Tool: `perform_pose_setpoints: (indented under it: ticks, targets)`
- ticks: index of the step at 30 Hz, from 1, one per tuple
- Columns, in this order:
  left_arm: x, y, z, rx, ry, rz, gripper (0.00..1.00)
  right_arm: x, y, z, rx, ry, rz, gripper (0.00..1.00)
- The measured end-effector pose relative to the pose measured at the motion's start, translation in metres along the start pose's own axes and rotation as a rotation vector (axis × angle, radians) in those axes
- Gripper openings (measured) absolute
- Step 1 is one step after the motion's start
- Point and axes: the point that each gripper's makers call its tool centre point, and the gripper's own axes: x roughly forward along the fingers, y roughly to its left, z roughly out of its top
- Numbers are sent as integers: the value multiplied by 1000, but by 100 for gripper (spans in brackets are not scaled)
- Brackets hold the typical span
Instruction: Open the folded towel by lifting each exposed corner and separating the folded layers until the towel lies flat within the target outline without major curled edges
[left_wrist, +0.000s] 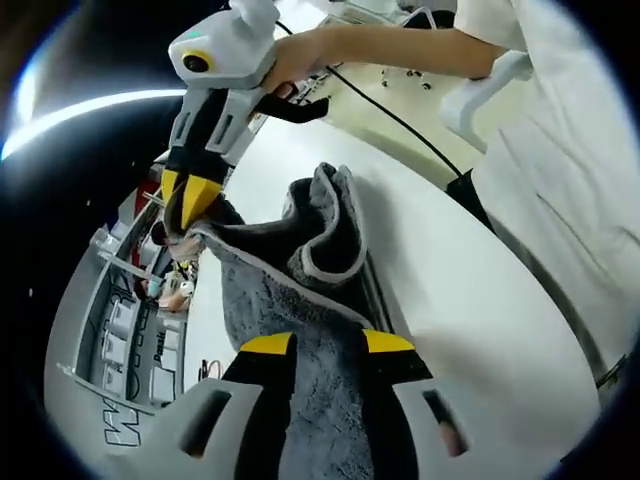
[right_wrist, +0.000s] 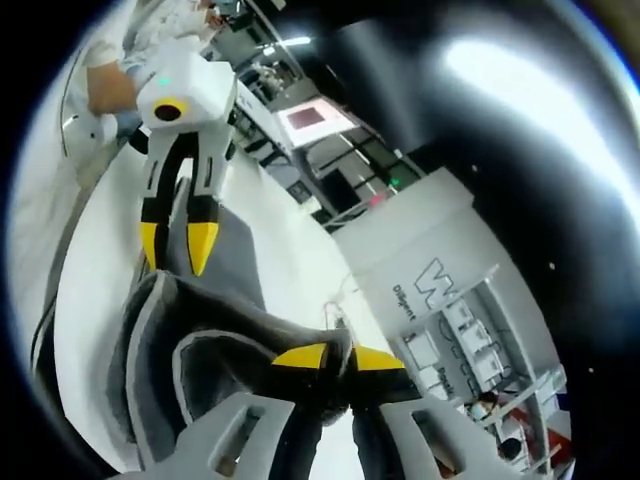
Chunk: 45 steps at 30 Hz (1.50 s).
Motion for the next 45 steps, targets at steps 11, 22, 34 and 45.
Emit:
perform_pose_setpoints:
  ticks: [11, 22, 34, 45]
  targets:
    - [12, 3, 25, 33, -94, -28, 23, -4, 6, -35, -2, 90, -13, 2]
    - [23, -1, 52, 21, -153, -20, 2, -7, 0, -52, -19, 165, -54, 10]
    - [24, -17, 61, 64, -202, -82, 1, -9, -7, -25, 23, 76, -82, 25]
    - [11, 27, 36, -100, -193, 34, 1, -5, 4, -9, 64, 33, -46, 50]
